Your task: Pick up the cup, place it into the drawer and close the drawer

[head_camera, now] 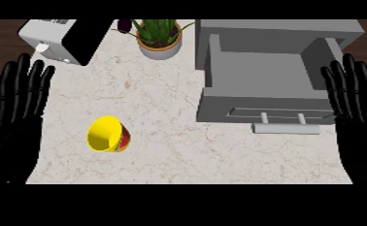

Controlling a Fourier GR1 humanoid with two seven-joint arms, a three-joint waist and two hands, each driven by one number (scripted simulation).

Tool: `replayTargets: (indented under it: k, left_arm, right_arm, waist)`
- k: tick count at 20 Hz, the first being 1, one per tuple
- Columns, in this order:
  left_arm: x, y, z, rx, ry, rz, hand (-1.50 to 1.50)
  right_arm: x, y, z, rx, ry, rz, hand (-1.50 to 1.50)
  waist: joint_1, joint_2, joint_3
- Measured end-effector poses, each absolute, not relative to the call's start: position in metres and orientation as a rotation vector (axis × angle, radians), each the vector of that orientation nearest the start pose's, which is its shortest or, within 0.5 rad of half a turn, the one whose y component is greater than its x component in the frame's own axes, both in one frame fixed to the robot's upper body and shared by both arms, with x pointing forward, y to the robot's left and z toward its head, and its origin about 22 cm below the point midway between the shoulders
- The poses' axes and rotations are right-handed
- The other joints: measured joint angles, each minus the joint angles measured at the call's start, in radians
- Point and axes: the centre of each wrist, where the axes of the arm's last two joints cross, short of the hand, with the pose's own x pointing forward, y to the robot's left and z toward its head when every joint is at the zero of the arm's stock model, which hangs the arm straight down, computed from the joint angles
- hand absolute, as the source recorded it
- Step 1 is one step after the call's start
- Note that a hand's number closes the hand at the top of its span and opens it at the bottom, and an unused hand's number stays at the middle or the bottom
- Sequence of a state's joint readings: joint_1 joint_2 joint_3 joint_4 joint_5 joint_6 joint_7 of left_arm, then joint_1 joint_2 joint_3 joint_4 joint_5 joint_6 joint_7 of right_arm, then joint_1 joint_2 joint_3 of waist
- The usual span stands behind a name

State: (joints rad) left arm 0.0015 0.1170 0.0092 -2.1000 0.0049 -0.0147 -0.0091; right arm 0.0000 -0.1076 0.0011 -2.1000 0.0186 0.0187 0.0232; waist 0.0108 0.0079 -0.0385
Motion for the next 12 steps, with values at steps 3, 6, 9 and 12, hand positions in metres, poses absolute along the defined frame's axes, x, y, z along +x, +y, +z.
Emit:
replayTargets:
  k: [3,6,9,12]
  left_arm:
    - [0.21,0.25,0.125,-0.09,-2.102,-0.205,-1.5]
    - [0.213,0.249,0.125,-0.349,-2.091,-0.369,-1.5]
    - [0.213,0.256,0.107,-0.557,-1.929,-0.391,-1.5]
    - [0.217,0.28,0.096,-0.681,-1.824,-0.403,-1.5]
  right_arm:
    - [0.207,-0.239,0.127,-0.067,-2.081,0.148,-1.5]
    - [0.209,-0.237,0.128,-0.05,-2.108,0.139,-1.5]
    - [0.209,-0.234,0.124,0.013,-2.045,0.195,-1.5]
    - [0.214,-0.234,0.124,0.04,-2.001,0.225,-1.5]
  waist:
    - [-0.007,-0.004,0.019]
    - [-0.015,-0.005,0.027]
    - [-0.014,-0.002,0.032]
    - [-0.011,-0.003,0.034]
